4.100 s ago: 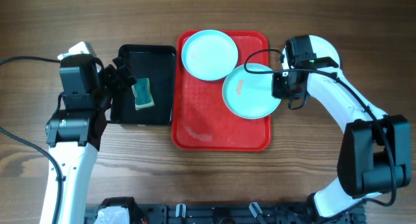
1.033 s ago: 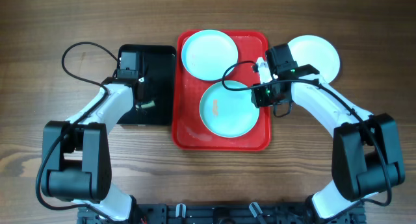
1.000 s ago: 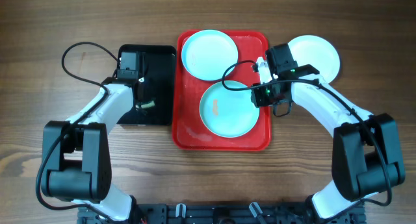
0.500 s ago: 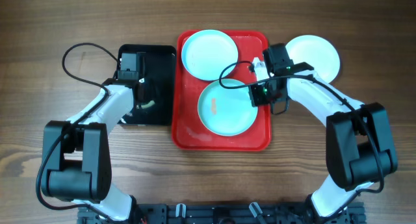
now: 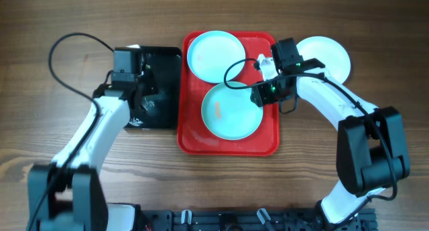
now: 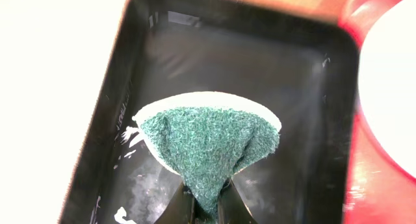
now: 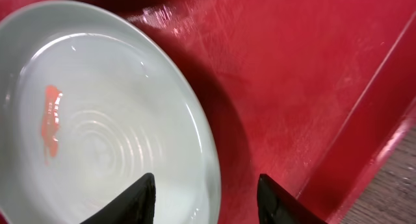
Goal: Clean dirty plates on tray and stack at the side
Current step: 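Grasp the green sponge in the black tray with the left gripper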
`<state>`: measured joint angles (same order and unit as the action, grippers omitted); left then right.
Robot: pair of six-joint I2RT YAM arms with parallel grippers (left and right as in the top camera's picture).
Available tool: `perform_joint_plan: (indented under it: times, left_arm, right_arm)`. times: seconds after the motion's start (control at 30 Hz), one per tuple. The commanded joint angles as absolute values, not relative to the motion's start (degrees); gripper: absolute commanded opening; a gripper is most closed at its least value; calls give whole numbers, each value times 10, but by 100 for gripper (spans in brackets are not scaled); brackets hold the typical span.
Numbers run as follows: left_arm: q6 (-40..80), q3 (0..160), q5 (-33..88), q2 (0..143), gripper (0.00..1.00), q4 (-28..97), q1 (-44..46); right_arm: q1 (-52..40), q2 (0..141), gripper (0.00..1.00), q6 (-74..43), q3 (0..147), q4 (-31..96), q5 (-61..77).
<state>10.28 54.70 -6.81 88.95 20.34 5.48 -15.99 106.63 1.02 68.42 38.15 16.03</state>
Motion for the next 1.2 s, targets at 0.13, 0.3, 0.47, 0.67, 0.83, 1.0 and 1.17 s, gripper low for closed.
perform_joint_plan:
  times: [0.13,0.3,0.47,0.67,0.83,1.0,1.17]
  left_arm:
    - [-1,549,-72,789,4,174,55]
    - [0,549,-70,768,4,164,62]
    - [0,549,-70,766,4,143,62]
    - [-1,549,-69,766,4,142,62]
    - [0,549,-24,768,4,161,63]
    - [9,548,-1,769,4,163,63]
    - [2,548,1,789,4,154,63]
  right_arm:
    - [-162,1069,64,14,712,385,149]
    - [-159,1069,65,14,742,409,149]
    - [-155,1069,65,13,792,469,149]
    - [-155,1069,69,13,792,482,149]
    - [-155,1069,70,-6,792,492,146]
    - [-155,1069,69,-79,786,515,113]
    - [-155,1069,69,-91,736,504,110]
